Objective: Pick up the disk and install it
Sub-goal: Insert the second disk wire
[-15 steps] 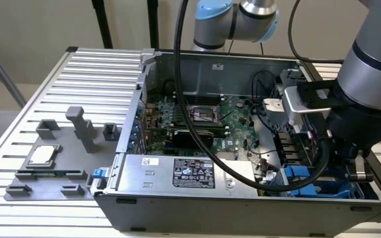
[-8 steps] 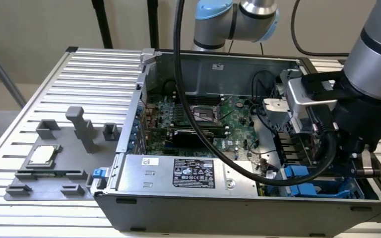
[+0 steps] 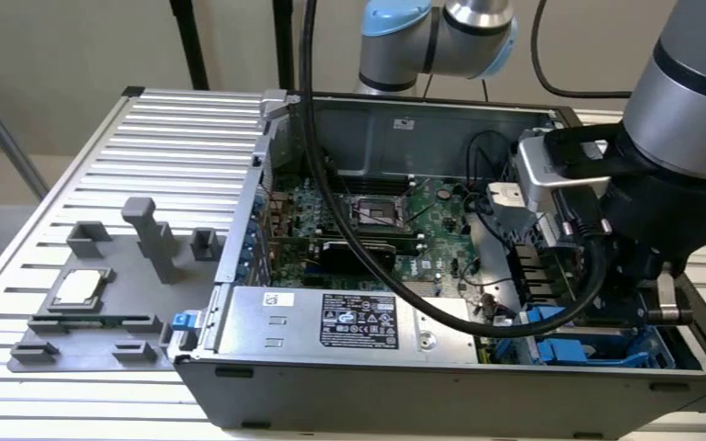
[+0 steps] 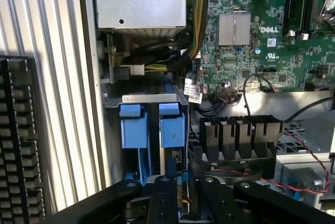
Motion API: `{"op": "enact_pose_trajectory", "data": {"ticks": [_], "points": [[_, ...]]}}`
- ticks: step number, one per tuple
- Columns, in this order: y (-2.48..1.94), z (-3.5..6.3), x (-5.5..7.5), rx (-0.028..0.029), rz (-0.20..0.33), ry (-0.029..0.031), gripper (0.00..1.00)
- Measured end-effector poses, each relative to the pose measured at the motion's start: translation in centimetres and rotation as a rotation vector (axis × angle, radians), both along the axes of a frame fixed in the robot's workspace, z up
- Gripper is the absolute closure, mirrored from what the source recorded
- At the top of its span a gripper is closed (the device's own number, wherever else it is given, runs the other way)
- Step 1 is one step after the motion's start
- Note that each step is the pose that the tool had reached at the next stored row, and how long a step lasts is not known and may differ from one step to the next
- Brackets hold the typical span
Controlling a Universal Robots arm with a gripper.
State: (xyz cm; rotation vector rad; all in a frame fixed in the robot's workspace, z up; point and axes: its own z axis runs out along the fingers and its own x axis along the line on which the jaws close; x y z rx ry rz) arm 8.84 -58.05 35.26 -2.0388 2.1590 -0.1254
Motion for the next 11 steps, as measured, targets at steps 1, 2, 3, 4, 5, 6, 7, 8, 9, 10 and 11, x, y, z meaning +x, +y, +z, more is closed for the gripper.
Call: {"op": "enact_pose_trajectory", "data": {"ticks": [1, 2, 3, 4, 5, 6, 7, 8, 9, 10, 11], "points": [[0.0, 0.01, -0.11, -0.0001, 0.0, 0.0012, 0.0], [0.0, 0.0, -0.2, 0.0, 0.0, 0.0019, 0.0], [0.0, 0.0, -0.26, 0.0001, 0.0, 0.0019, 0.0], [0.0, 0.0, -0.29, 0.0, 0.0, 0.002, 0.0], [0.0, 0.0, -0.29, 0.0002, 0.0, 0.002, 0.0], [0.0, 0.0, -0.29, 0.0002, 0.0, 0.002, 0.0], [0.0, 0.0, -0.29, 0.0002, 0.0, 0.002, 0.0], [0.0, 0.0, -0.29, 0.0002, 0.0, 0.002, 0.0], [0.0, 0.0, -0.29, 0.0001, 0.0, 0.002, 0.0], [0.0, 0.0, -0.29, 0.0002, 0.0, 0.002, 0.0], [0.0, 0.0, -0.29, 0.0001, 0.0, 0.002, 0.0]]}}
